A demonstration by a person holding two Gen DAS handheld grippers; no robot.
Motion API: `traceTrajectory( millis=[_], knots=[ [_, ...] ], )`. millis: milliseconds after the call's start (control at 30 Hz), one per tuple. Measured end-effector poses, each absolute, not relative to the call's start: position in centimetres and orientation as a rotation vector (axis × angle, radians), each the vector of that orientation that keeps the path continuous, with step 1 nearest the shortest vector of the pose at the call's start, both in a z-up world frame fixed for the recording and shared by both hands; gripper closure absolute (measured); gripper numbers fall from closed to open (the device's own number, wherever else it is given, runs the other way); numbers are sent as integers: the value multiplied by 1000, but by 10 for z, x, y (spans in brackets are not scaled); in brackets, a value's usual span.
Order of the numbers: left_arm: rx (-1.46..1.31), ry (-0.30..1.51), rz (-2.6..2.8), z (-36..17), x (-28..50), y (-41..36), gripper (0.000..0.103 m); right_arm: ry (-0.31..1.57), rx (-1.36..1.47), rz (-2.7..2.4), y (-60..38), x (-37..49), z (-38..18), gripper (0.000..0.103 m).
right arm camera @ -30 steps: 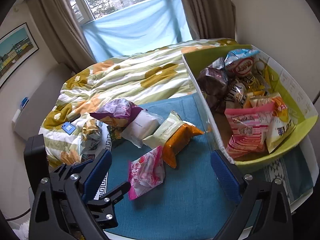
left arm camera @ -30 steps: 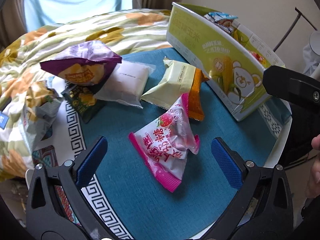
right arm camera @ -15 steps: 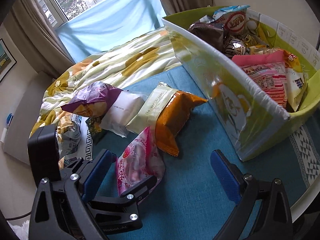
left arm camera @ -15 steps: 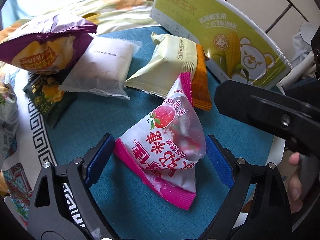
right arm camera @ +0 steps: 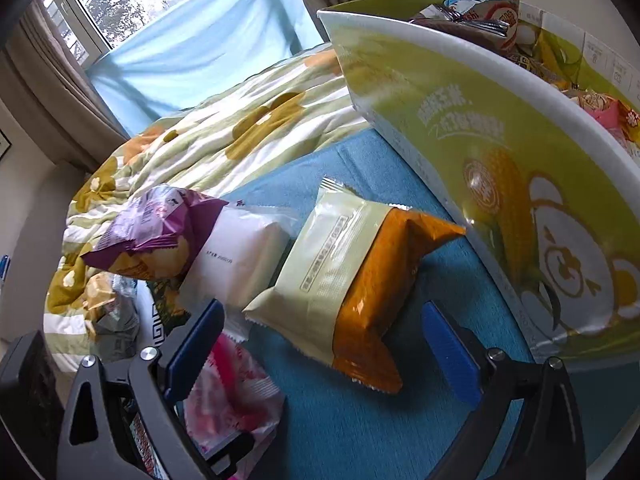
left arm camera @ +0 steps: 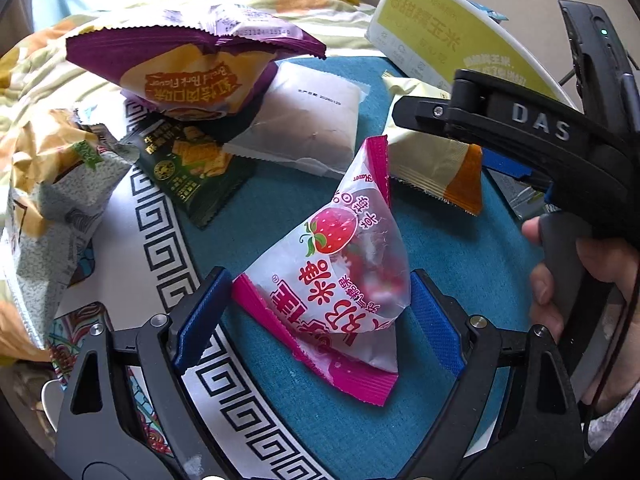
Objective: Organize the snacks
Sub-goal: 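Grasp the pink strawberry bag with the left gripper while the right grasps the cream-orange bag, then lift both bags and carry them over the cardboard box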
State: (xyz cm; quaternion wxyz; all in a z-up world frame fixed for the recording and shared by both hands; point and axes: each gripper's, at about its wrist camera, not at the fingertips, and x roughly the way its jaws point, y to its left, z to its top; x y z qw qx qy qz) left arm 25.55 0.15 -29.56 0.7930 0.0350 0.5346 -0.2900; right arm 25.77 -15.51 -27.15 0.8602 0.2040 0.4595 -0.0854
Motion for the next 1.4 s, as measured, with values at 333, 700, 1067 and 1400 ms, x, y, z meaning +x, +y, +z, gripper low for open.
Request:
traceTrajectory(
  millis=[333,700,1067,1400],
  knots=[
    [116,1187,-652,-301,268,-19,11,1017,396,-289,-165,285,-289,21],
    [257,1152,-612,-300,261,-25,37,1053,285,-236,-161,278,-287,40],
    [162,1144,-609,-284,247,-14,56,1048,273,-181,-161,260,-279,43],
    [128,1067,-514,-213,219,-4,56,958,235,-42,-149,235,-215,43]
  ],
)
